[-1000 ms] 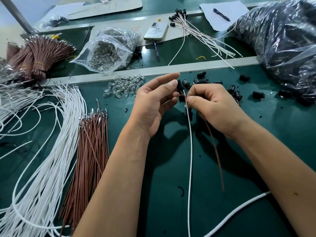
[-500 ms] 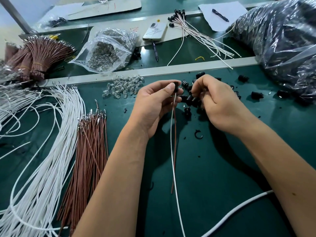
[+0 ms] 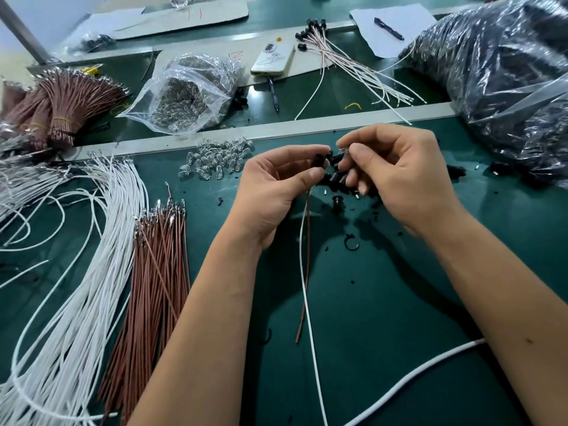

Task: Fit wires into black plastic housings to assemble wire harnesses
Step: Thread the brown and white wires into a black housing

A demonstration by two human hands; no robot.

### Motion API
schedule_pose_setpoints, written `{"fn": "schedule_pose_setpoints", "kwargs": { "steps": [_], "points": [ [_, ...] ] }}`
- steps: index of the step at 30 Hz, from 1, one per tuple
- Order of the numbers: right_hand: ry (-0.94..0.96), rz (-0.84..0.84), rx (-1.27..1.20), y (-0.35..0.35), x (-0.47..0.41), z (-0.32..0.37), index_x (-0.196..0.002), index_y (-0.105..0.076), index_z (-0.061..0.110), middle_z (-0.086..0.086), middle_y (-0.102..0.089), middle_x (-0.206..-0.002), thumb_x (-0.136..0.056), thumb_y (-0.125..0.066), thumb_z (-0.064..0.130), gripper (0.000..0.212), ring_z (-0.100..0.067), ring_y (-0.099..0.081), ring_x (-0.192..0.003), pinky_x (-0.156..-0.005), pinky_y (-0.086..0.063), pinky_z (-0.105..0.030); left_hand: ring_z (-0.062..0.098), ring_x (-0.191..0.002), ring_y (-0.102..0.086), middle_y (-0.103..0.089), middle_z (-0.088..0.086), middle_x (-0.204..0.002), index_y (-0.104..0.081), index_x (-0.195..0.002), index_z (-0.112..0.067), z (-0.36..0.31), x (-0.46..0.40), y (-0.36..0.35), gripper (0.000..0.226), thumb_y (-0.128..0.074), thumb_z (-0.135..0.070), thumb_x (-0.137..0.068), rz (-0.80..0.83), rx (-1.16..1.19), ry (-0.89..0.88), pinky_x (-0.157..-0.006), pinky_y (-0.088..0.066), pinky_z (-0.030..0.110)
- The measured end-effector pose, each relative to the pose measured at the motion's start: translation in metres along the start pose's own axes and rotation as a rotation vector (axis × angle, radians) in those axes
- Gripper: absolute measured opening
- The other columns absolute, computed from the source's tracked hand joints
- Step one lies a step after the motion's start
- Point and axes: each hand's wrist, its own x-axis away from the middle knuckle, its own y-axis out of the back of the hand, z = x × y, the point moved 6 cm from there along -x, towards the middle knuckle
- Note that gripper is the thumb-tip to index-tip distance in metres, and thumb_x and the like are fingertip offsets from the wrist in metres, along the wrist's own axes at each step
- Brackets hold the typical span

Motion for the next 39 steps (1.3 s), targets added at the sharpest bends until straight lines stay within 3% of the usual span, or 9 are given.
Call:
{"fn": "schedule_pose_setpoints", "kwargs": {
  "steps": [4,9,15,22,29,34,39],
  "points": [
    [0.100,0.007,-0.004,-0.003,0.004,0.014,-0.105,-0.069,0.006,-0.011,-0.073,-0.080,-0.102,-0.060,0.003,0.011,-0.020,-0.066,-0.058,-0.050,-0.049,-0.025,0.021,-0.093,-0.069,-0.076,0.006,-0.093,-0.071,-0.092,-0.008,-0.009,-0.001,-0.001,0.026,-0.073,0.014,-0.079,-0.026,-0.086,-0.174,-0.089,-0.054,0.031],
    [0.236,-0.053,0.086,-0.002,0.009,0.026,-0.103,-0.070,0.005,-0.002,-0.072,-0.076,-0.101,-0.065,0.007,0.006,-0.018,-0.067,-0.058,-0.052,-0.052,-0.025,0.015,-0.091,-0.068,-0.075,-0.003,-0.088,-0.070,-0.086,-0.009,-0.018,0.000,0.000,0.028,-0.075,0.016,-0.075,-0.027,-0.070,-0.281,-0.085,-0.052,0.024],
    [0.334,-0.083,0.177,-0.007,0.015,0.033,-0.102,-0.073,0.005,0.001,-0.070,-0.076,-0.099,-0.069,0.010,0.007,-0.015,-0.066,-0.057,-0.058,-0.052,-0.024,0.019,-0.091,-0.065,-0.073,0.001,-0.087,-0.070,-0.087,-0.008,-0.017,0.000,0.001,0.028,-0.075,0.016,-0.074,-0.029,-0.055,-0.271,-0.085,-0.052,0.027],
    [0.386,-0.058,0.292,-0.011,0.017,0.039,-0.099,-0.076,0.003,0.013,-0.068,-0.082,-0.097,-0.072,0.006,0.006,-0.001,-0.064,-0.069,-0.066,-0.050,-0.020,0.018,-0.085,-0.069,-0.076,-0.002,-0.085,-0.077,-0.082,-0.020,-0.017,-0.001,0.001,0.031,-0.077,0.011,-0.073,-0.012,-0.061,-0.243,-0.081,-0.055,0.031],
    [0.394,-0.067,0.450,-0.009,0.014,0.038,-0.095,-0.078,0.002,0.000,-0.074,-0.084,-0.092,-0.074,0.004,0.005,-0.008,-0.068,-0.075,-0.071,-0.054,-0.022,0.020,-0.086,-0.072,-0.078,0.005,-0.089,-0.075,-0.095,-0.010,-0.012,-0.003,0.003,0.031,-0.077,0.014,-0.075,-0.032,-0.144,-0.214,-0.080,-0.057,0.029],
    [0.342,-0.048,0.427,-0.009,0.013,0.031,-0.094,-0.078,0.003,0.002,-0.072,-0.079,-0.092,-0.074,0.004,0.004,-0.006,-0.067,-0.070,-0.066,-0.055,-0.026,0.021,-0.080,-0.074,-0.077,0.010,-0.084,-0.073,-0.086,-0.003,-0.010,-0.003,0.004,0.026,-0.076,0.019,-0.074,-0.052,-0.145,-0.210,-0.076,-0.058,0.028],
    [0.275,-0.016,0.332,-0.009,0.011,0.022,-0.095,-0.076,0.003,0.007,-0.069,-0.074,-0.093,-0.073,0.005,0.004,-0.005,-0.064,-0.061,-0.061,-0.050,-0.021,0.020,-0.077,-0.075,-0.077,0.006,-0.081,-0.074,-0.084,-0.004,-0.010,-0.003,0.003,0.026,-0.077,0.019,-0.072,-0.064,-0.123,-0.215,-0.075,-0.059,0.027]
  ]
}}
